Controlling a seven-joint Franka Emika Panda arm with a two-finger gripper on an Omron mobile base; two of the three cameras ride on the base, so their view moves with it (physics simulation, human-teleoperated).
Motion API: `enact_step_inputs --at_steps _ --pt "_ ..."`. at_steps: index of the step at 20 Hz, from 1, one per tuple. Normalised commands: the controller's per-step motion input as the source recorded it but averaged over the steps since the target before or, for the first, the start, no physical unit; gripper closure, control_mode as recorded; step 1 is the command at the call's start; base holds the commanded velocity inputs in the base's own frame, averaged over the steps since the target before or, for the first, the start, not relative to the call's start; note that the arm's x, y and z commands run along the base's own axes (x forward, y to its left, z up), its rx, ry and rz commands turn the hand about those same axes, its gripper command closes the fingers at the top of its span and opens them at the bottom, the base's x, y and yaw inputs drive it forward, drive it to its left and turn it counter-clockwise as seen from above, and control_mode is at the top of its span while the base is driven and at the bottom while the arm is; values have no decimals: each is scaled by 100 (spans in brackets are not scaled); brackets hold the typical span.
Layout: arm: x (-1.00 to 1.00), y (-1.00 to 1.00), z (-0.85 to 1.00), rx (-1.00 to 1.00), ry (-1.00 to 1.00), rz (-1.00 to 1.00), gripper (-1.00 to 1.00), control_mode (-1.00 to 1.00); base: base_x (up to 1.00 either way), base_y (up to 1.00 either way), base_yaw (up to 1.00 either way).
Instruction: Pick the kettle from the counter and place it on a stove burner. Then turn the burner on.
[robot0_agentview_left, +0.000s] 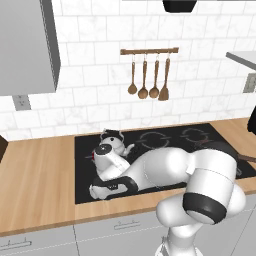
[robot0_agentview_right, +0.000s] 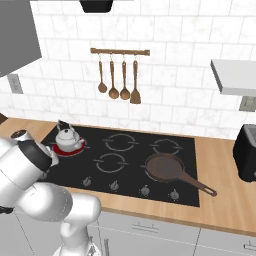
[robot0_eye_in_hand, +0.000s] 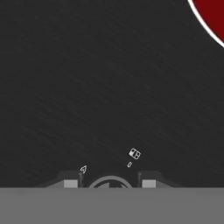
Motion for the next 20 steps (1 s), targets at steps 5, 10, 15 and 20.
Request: enact_step_inputs --at_steps 5,10,15,20 --pt "0 0 0 -4 -3 24 100 -100 0 0 0" --pt "0 0 0 -2 -1 9 100 -100 0 0 0" --pt "0 0 0 0 0 0 100 -100 0 0 0" --pt "0 0 0 0 0 0 100 -100 0 0 0"
